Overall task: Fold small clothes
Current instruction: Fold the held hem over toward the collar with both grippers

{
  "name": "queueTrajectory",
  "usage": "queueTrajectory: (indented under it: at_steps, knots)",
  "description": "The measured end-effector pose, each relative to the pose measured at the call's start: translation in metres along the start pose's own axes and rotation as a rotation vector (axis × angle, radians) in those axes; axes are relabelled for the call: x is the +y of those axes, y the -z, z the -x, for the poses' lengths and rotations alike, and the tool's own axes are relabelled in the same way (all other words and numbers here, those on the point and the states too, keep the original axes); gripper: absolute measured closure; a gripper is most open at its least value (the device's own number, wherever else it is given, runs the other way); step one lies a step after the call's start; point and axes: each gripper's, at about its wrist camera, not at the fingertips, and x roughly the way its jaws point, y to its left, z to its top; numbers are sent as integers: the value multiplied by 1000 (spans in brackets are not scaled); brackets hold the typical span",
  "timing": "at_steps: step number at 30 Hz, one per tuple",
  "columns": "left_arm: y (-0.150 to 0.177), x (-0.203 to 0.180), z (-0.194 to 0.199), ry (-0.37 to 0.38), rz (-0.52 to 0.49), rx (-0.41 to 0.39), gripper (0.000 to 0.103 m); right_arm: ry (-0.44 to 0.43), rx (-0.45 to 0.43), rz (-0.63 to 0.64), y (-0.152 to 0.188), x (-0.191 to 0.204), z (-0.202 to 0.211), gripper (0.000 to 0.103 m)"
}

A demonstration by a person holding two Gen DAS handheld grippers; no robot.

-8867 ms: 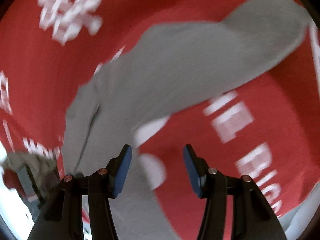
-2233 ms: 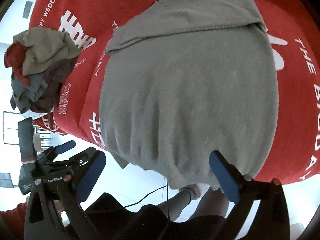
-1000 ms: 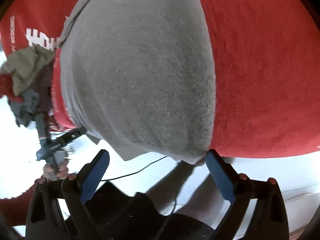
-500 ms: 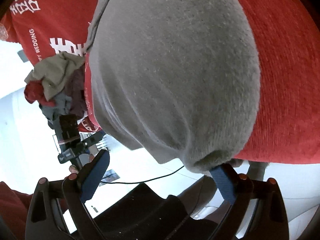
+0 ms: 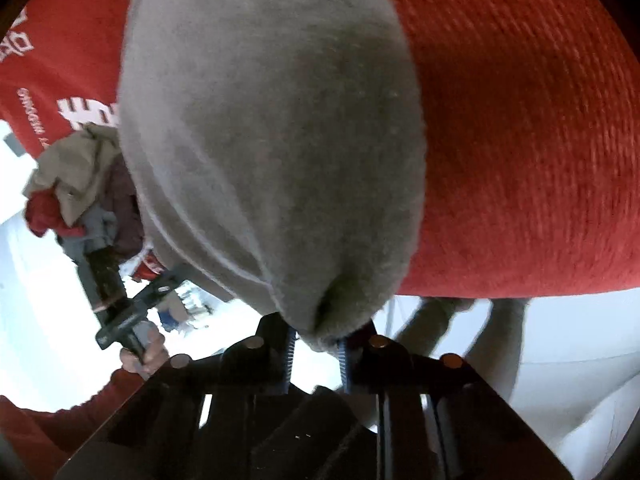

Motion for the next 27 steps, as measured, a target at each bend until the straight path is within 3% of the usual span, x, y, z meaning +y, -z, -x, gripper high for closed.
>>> queueTrajectory:
  at_steps: [5, 10, 14, 21, 27]
  knots:
    - [-3, 7, 16, 97, 27, -23, 90, -112, -39, 19, 10, 22, 10, 86]
    - [-14, 7, 50, 229, 85, -102, 90, -185, -77, 22, 16, 42, 26, 86]
    - [-31, 10, 67, 283, 131, -155, 90, -260, -117, 29, 15, 66, 38, 86]
    - [-72, 9, 98, 305, 150, -237, 90, -411, -194, 77, -3, 110, 64, 86]
    - [-126, 21, 135, 300, 227, -356, 90, -478, -254, 140, -62, 150, 102, 86]
